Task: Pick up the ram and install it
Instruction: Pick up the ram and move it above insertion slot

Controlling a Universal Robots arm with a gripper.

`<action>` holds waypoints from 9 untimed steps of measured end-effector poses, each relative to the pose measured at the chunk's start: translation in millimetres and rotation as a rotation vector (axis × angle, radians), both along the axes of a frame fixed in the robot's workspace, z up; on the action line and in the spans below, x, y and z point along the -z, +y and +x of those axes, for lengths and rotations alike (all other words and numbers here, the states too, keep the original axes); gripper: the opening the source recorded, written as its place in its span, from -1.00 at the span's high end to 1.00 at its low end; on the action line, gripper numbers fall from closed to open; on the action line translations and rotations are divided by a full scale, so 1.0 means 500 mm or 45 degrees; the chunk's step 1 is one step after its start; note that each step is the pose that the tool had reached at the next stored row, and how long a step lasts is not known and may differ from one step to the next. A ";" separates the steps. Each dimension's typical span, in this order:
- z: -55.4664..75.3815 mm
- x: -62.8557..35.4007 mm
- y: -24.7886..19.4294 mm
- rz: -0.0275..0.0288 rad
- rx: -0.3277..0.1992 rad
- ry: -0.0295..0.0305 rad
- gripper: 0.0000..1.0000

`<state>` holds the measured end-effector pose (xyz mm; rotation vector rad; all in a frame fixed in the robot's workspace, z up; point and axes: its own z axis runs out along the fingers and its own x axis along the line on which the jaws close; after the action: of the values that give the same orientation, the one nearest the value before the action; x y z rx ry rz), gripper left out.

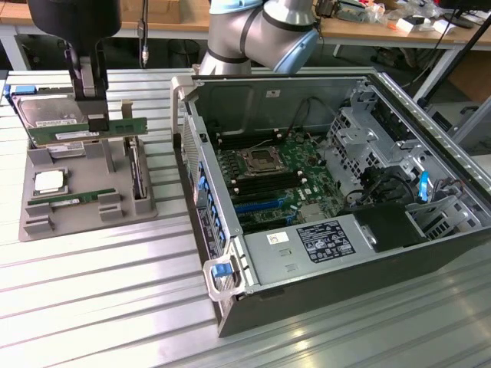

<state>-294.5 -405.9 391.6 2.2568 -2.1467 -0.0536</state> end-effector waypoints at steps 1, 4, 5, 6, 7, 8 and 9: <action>0.005 0.000 0.0000 -0.0006 0.000 0.0001 0.74; 0.016 0.000 0.0000 -0.0019 0.000 0.0000 0.74; 0.019 0.000 0.0000 -0.0021 0.000 0.0001 0.74; 0.022 0.000 0.0000 -0.0025 0.000 0.0000 0.74; 0.025 0.000 0.0000 -0.0029 0.000 0.0000 0.74; 0.030 0.000 0.0000 -0.0034 0.000 0.0000 0.74; 0.033 0.000 0.0000 -0.0037 0.000 0.0000 0.74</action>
<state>-278.0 -405.9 391.6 2.2553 -2.1453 -0.0505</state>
